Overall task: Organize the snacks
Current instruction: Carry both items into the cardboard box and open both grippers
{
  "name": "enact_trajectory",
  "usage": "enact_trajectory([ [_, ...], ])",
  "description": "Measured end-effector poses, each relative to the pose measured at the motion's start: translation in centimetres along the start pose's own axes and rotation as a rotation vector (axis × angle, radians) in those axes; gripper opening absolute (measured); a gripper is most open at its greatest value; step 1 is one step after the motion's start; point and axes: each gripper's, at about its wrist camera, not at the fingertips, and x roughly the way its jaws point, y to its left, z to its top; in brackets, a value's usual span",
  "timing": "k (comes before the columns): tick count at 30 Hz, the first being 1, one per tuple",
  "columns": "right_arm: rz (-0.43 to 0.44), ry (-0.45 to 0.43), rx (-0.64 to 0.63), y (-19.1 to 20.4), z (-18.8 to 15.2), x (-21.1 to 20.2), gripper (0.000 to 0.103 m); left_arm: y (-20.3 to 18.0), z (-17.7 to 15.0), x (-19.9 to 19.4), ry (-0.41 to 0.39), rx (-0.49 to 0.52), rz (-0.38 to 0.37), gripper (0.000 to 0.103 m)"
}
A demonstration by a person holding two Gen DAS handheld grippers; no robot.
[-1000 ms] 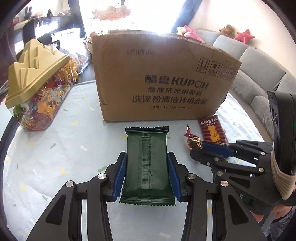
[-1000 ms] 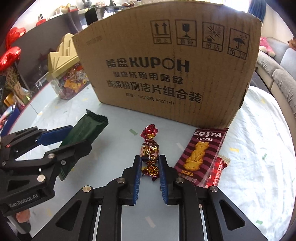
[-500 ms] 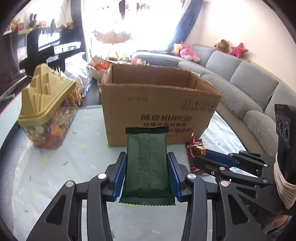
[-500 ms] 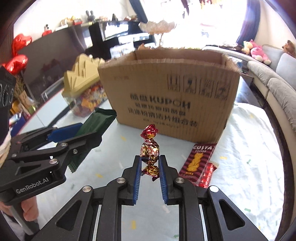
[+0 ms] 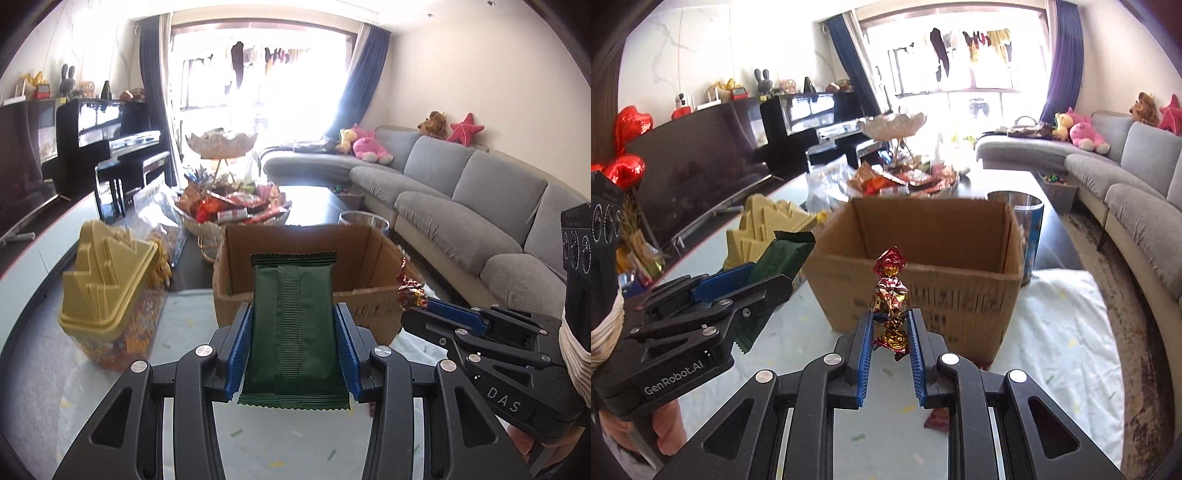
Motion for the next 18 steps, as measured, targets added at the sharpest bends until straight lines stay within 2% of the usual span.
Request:
enact_trajectory([
  [10,-0.045,-0.041,-0.03,-0.5,4.9,-0.1,0.02,0.2,4.9,0.5,-0.066,0.045,0.032,0.043],
  [18,-0.066,-0.02,-0.058,-1.1,6.7,1.8,0.02,1.0,7.0,3.6,-0.032,0.046,0.033,0.043],
])
